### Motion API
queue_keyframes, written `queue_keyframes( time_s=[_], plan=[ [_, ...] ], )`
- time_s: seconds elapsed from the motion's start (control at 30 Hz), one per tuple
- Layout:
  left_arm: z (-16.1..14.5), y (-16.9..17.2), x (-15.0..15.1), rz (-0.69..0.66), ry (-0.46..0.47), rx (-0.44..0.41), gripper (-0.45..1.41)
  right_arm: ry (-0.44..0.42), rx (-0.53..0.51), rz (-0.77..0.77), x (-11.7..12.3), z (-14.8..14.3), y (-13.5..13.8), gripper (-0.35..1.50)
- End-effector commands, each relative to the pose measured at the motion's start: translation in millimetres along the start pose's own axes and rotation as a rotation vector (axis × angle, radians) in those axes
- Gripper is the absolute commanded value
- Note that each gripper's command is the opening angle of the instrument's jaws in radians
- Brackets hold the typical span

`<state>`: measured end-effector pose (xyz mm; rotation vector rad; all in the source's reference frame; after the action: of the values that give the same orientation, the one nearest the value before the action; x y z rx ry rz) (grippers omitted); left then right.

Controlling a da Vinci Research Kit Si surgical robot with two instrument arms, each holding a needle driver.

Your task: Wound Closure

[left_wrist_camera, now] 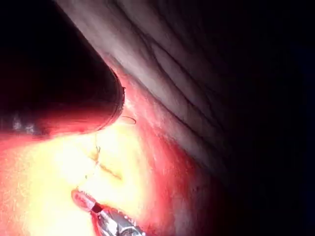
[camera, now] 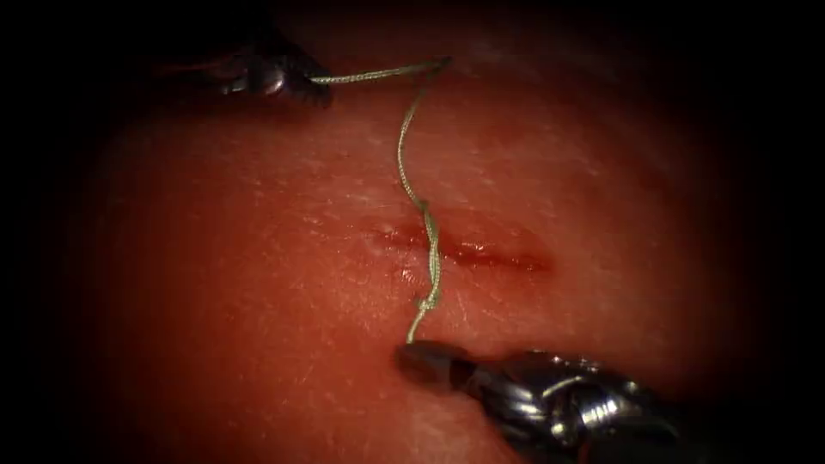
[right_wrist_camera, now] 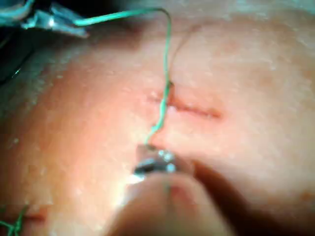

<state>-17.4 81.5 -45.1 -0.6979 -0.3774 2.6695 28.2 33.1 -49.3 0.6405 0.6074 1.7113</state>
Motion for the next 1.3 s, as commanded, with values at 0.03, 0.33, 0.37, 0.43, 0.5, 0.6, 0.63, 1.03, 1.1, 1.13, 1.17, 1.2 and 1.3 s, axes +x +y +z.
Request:
queue_keyframes(
  time_s=[0.03,0.33,0.37,0.43,0.5,0.6,0.63,1.03,1.1,1.13,1.17,1.2,1.3],
  plan=[
    [1.2,-1.4,0.2,-0.004,0.002,0.007,-0.35,-0.009,0.007,-0.007,-0.7,0.7,-0.4,-0.35],
    [7.8,-16.3,2.8,-0.008,0.104,0.149,-0.35,-0.03,0.025,-0.023,-1.8,0.2,-1.4,-0.35],
    [8.6,-16.9,2.9,-0.008,0.106,0.154,-0.35,-0.03,0.025,-0.023,-1.7,0.2,-1.3,-0.35],
    [11.1,-18.4,3.0,-0.005,0.12,0.162,-0.35,-0.031,0.025,-0.024,-1.8,0.1,-1.3,-0.35],
    [13.1,-19.8,3.2,-0.004,0.136,0.178,-0.35,-0.033,0.026,-0.025,-1.9,-0.1,-1.3,-0.35],
    [14.3,-22.4,4.5,-0.017,0.165,0.21,-0.35,-0.034,0.027,-0.026,-2.0,-0.2,-1.2,-0.35],
    [14.5,-23.1,4.9,-0.015,0.172,0.217,-0.35,-0.034,0.027,-0.026,-1.9,-0.2,-1.2,-0.35],
    [20.2,-27.2,8.0,0.001,0.176,0.246,-0.35,-0.044,0.02,-0.022,-2.6,-0.5,-0.9,-0.35],
    [21.0,-26.9,7.9,0.004,0.175,0.247,-0.35,-0.048,0.016,-0.018,-2.9,-0.6,-1.0,-0.35],
    [21.2,-26.9,7.9,0.005,0.176,0.247,-0.35,-0.049,0.016,-0.019,-3.0,-0.6,-1.1,-0.35],
    [21.4,-26.8,7.9,0.005,0.172,0.248,-0.35,-0.053,0.012,-0.021,-3.3,-0.7,-1.1,-0.35],
    [21.7,-26.8,8.1,0.009,0.168,0.249,-0.35,-0.058,0.008,-0.019,-3.8,-0.7,-1.2,-0.35],
    [21.8,-27.0,8.2,0.013,0.167,0.251,-0.35,-0.061,0.007,-0.012,-4.4,-0.7,-1.3,-0.35]
  ],
)
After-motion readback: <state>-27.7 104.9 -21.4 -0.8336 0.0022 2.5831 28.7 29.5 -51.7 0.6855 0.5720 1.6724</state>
